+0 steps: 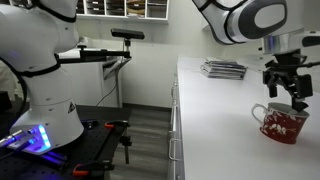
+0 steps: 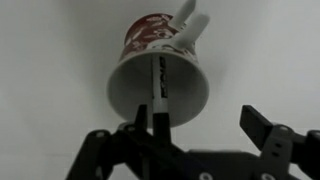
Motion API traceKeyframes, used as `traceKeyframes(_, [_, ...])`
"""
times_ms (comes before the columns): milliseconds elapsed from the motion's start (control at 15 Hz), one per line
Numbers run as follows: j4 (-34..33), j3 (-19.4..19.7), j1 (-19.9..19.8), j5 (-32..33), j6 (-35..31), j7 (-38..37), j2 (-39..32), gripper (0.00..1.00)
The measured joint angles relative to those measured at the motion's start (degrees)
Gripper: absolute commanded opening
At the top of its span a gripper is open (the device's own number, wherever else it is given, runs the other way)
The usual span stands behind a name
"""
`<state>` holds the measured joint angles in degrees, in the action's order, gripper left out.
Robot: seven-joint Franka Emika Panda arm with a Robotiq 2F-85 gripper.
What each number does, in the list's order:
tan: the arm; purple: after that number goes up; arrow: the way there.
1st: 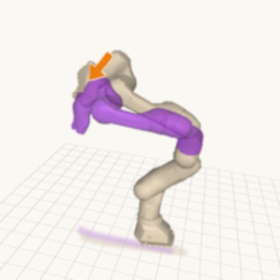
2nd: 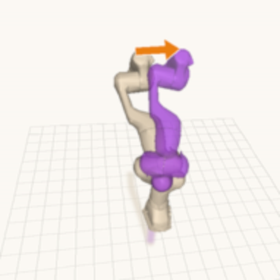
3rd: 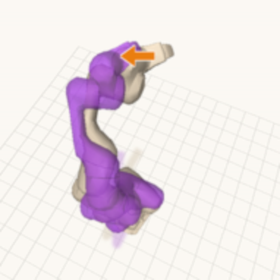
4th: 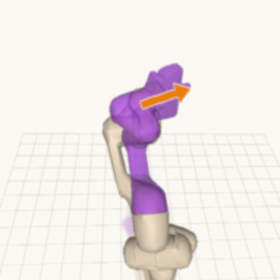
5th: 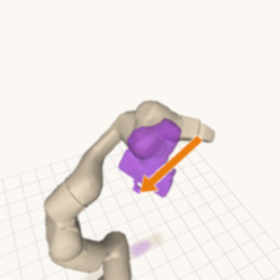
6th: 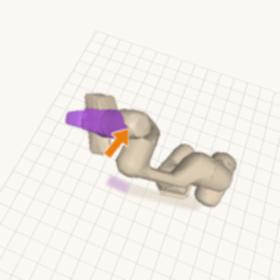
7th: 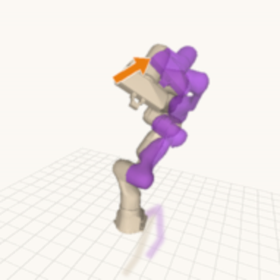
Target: Remove the marker from the mug cup and place it on the counter top
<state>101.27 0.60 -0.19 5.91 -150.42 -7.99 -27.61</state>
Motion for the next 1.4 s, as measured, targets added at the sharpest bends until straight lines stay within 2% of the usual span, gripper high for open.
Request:
traceKeyframes(400, [-2.8,0.7,0.0,0.0,0.0,0.0,-2.3,1.00])
traceKeyframes(467, [-3.1,0.7,0.0,0.0,0.0,0.0,-2.7,0.98])
traceKeyframes(533, [-3.4,0.8,0.0,0.0,0.0,0.0,-3.1,0.77])
traceKeyframes(667, [-3.9,0.8,0.0,0.0,0.0,0.0,-3.8,0.71])
traceKeyframes(1200, [-5.0,1.6,0.0,-0.2,0.0,0.0,-4.5,0.10])
traceKeyframes(1267, [-5.0,1.6,0.0,-0.4,0.0,0.0,-4.5,0.05])
traceKeyframes(1400, [-5.0,1.6,-0.1,-0.7,-0.1,0.0,-4.3,0.06])
